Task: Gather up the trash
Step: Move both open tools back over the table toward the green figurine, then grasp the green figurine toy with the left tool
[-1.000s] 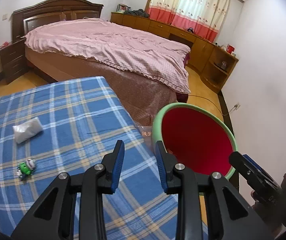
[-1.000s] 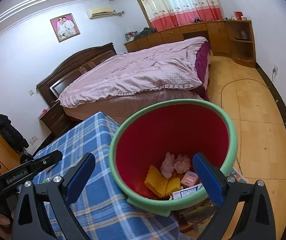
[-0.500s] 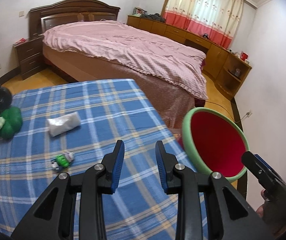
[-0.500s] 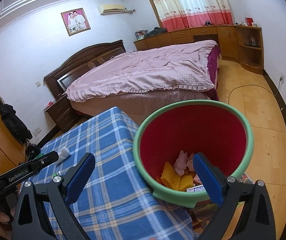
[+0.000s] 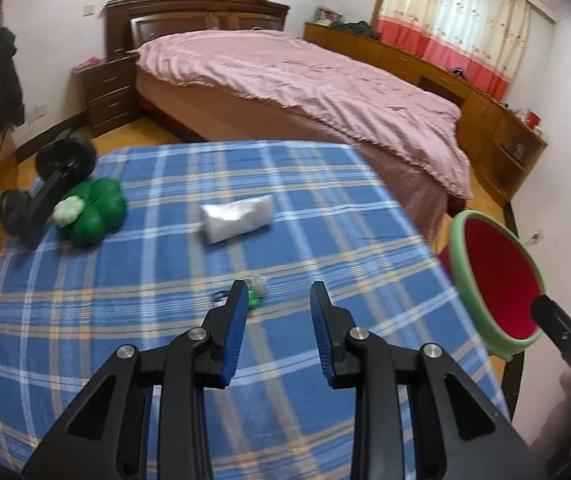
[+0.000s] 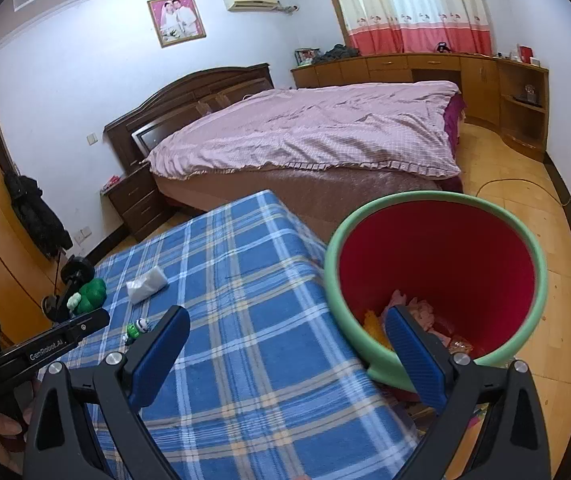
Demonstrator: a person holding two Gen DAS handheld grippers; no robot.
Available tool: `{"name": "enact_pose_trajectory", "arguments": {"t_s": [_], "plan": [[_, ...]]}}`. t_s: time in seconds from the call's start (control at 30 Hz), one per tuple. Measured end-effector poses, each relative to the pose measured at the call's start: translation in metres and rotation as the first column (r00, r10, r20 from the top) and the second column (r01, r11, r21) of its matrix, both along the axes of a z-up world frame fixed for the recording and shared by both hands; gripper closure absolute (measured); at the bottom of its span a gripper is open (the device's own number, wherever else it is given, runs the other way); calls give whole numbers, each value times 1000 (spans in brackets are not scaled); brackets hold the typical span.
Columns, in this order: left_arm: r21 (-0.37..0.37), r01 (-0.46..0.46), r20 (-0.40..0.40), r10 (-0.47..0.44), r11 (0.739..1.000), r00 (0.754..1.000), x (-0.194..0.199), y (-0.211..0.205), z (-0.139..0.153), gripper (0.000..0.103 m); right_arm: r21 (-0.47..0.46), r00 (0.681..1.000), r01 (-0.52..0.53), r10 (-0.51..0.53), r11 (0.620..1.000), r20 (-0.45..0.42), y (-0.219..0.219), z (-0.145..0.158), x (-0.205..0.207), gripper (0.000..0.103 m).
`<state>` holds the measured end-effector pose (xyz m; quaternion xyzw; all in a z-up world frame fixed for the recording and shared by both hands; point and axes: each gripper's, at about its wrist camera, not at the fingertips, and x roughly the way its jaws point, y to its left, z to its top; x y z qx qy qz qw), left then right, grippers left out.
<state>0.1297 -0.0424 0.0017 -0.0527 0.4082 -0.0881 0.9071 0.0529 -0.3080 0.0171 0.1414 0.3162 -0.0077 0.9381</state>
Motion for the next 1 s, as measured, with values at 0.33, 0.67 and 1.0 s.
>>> {"name": "enact_pose_trajectory", "arguments": {"t_s": [0.33, 0.67, 1.0], "plan": [[32, -72, -61, 74, 997, 995, 12, 34, -30, 71, -27, 998, -40, 38, 999, -56, 26, -16, 18, 3], [31, -74, -112, 77, 997, 991, 26, 36, -52, 67, -54, 991, -70, 64, 996, -115, 41, -32, 37, 3], [23, -48, -118, 51, 999, 992, 39, 27, -60, 63, -57, 984, -108, 99, 993, -148, 51, -42, 55, 3]]}}
